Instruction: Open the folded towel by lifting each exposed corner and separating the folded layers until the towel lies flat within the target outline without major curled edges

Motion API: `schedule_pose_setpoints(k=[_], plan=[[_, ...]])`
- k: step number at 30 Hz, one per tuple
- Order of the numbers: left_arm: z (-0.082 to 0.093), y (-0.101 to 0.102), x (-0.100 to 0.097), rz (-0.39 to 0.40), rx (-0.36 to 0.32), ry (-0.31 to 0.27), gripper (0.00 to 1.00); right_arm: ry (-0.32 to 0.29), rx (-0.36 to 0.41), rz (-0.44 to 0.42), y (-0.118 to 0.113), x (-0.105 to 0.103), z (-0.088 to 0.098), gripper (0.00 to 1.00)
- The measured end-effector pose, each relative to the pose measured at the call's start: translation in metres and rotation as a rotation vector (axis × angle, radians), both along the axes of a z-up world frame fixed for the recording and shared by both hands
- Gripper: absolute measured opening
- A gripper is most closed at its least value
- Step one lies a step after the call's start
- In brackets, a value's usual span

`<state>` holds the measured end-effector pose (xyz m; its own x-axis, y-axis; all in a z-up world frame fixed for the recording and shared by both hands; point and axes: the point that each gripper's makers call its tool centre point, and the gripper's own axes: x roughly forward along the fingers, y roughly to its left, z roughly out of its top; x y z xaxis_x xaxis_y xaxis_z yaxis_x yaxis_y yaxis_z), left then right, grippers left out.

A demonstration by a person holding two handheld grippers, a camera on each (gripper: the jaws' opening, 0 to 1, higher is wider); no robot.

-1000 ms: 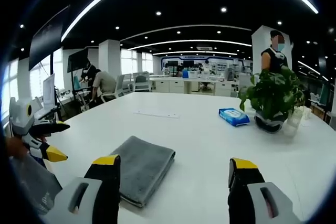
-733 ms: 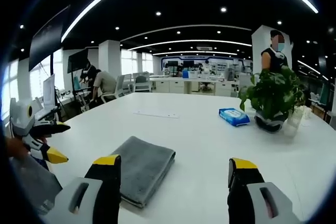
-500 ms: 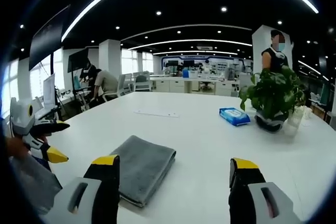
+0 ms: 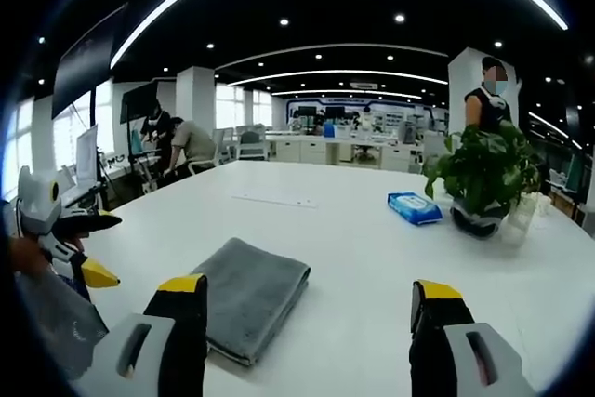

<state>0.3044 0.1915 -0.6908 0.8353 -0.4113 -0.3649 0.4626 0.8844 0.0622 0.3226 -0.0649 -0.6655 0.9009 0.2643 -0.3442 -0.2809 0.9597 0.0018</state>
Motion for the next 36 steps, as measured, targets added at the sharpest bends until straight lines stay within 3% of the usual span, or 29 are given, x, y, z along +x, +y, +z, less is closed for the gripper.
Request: schedule_pose_setpoints(k=[8, 20, 30, 36], plan=[[-0.005, 0.002, -0.001, 0.005, 0.013, 0.026, 0.94, -0.013, -0.008, -0.019, -0.005, 0.001, 0.003, 0.89], [-0.014, -0.007, -0.005, -0.051, 0.07, 0.051, 0.88, -0.02, 0.027, -0.081, -0.017, 0.002, 0.007, 0.88], [-0.012, -0.017, -0.007, -0.09, 0.063, 0.048, 0.86, 0.003, 0.018, -0.087, -0.018, 0.002, 0.003, 0.87], [-0.007, -0.042, -0.009, -0.157, 0.073, 0.026, 0.79, 0.004, 0.035, -0.138, -0.031, 0.002, 0.004, 0.83]])
